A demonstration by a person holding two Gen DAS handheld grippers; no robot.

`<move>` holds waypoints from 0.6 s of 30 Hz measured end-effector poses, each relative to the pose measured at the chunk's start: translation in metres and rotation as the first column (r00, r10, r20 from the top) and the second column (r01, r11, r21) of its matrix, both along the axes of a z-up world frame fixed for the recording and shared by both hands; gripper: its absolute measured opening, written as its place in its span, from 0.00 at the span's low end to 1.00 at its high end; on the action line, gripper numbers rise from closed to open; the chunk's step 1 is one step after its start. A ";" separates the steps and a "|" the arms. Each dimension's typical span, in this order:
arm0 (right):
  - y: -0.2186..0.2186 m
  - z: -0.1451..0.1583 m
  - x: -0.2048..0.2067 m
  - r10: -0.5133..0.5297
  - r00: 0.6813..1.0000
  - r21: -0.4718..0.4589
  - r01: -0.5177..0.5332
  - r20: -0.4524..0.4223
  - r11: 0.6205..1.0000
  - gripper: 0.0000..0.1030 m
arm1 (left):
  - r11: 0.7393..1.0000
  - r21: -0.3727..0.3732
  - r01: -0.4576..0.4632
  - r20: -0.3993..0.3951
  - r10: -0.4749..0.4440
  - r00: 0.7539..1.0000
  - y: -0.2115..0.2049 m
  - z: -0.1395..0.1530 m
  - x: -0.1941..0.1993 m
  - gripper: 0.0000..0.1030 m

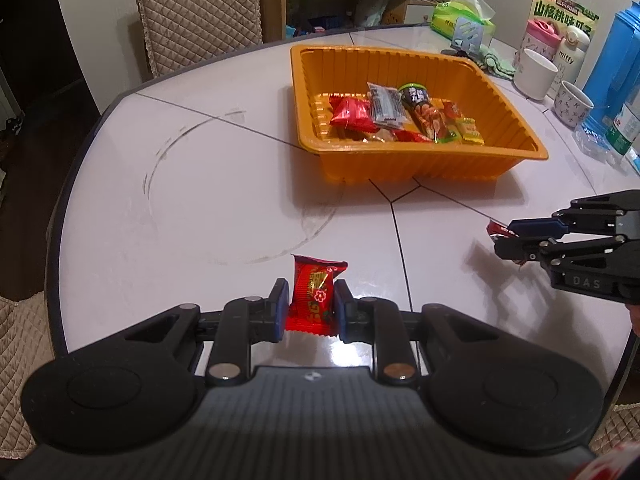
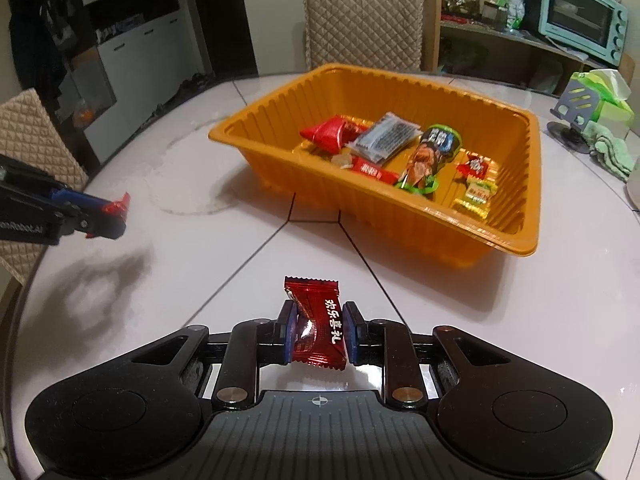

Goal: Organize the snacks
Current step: 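Carry both red candies up over the orange tray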

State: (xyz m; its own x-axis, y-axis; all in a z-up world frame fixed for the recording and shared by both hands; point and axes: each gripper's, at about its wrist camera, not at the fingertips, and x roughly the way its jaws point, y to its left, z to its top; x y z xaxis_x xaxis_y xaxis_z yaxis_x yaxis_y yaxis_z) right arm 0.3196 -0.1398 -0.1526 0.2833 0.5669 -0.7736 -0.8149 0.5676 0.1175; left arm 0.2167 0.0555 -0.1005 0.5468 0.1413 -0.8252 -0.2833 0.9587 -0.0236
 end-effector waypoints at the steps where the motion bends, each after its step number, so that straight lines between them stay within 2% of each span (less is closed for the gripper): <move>1: -0.001 0.003 0.000 -0.005 1.000 0.007 0.005 0.000 1.000 0.24 | 1.000 0.001 0.001 0.005 -0.001 1.000 0.000 0.002 0.000 0.20; 10: -0.012 0.040 0.006 -0.072 0.997 0.079 0.072 0.005 0.994 0.24 | 1.000 0.009 0.016 0.045 -0.017 0.999 0.002 0.022 0.012 0.20; 18: -0.015 0.065 0.026 -0.133 0.991 0.146 0.131 0.006 0.980 0.24 | 0.998 0.020 0.054 0.089 -0.055 0.995 -0.001 0.040 0.042 0.20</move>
State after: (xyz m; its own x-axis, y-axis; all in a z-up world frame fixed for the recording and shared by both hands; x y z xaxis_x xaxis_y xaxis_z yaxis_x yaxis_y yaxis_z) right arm 0.3455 -0.1546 -0.0876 0.3745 0.6296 -0.6807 -0.7360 0.6483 0.1948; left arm 0.2583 0.0548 -0.0607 0.6256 0.1236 -0.7703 -0.2283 0.9732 -0.0292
